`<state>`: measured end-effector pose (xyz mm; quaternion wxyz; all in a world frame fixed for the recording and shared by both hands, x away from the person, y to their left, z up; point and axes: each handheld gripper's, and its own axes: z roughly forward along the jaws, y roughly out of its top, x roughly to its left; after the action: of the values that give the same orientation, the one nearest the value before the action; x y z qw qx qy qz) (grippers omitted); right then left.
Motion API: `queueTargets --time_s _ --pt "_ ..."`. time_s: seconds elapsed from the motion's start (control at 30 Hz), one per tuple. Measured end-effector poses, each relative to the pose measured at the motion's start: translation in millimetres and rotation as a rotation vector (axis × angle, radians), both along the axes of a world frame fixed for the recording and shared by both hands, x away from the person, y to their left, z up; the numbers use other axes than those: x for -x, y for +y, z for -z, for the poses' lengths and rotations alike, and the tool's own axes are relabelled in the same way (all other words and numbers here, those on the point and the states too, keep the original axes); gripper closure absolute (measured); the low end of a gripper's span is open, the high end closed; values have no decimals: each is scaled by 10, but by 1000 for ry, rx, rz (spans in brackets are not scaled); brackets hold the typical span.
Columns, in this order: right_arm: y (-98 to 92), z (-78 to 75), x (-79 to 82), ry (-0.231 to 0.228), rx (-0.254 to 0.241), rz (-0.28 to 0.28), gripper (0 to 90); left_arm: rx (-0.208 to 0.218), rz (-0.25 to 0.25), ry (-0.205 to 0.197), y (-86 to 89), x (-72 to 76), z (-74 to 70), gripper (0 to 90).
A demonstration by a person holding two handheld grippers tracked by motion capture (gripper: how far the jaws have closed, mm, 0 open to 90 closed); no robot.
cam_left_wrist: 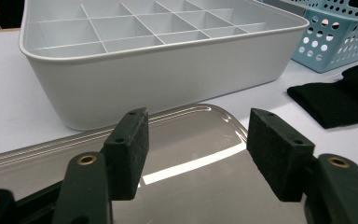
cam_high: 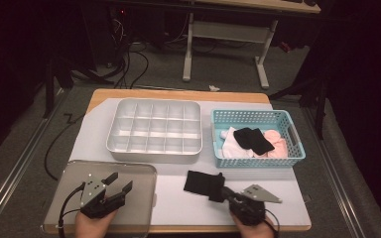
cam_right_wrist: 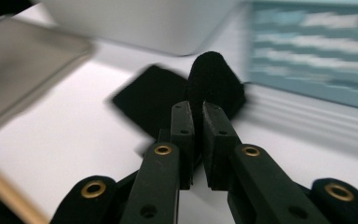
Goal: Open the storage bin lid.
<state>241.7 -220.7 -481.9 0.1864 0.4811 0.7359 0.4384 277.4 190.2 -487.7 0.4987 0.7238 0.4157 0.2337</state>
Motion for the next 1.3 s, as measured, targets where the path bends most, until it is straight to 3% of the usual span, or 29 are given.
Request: queueTargets --time_s 0.1,0.13,0.17,0.27,0.33,0.4,0.5,0.67,0.73,0.8,0.93,1.07,1.13,1.2,1.3 --pt "337 96 -40 22 9 -101 839 2 1 1 4 0 4 393" --pt "538 139 -66 34 12 -156 839 1 1 2 5 1 5 393" --pt "538 139 -66 34 12 -156 839 1 1 1 6 2 6 393" --pt "782 151 -79 44 5 -239 815 2 -1 2 16 3 9 393" --pt "876 138 -72 52 -3 -281 726 4 -2 2 30 3 7 393" --pt "881 86 -69 27 3 -301 683 6 -5 3 43 5 6 393" --pt "728 -6 -122 8 -8 -255 683 3 -5 5 44 2 11 393" --pt "496 -119 -336 -24 42 -146 726 0 4 8 12 5 17 393" --pt "453 -93 -486 -16 75 -103 710 0 5 8 10 7 16 393" --pt "432 -32 -651 23 96 -76 667 2 3 7 16 7 11 393" --pt "465 101 -853 75 154 -66 594 4 -1 9 31 3 14 393" --pt "519 200 -907 123 214 -72 566 4 0 10 39 2 17 393" --pt "527 224 -913 132 218 -74 565 3 1 11 35 4 18 393" --pt "523 215 -923 144 219 -78 616 2 2 9 29 4 18 393" --pt "526 203 -917 146 225 -109 806 2 4 9 23 4 15 393"
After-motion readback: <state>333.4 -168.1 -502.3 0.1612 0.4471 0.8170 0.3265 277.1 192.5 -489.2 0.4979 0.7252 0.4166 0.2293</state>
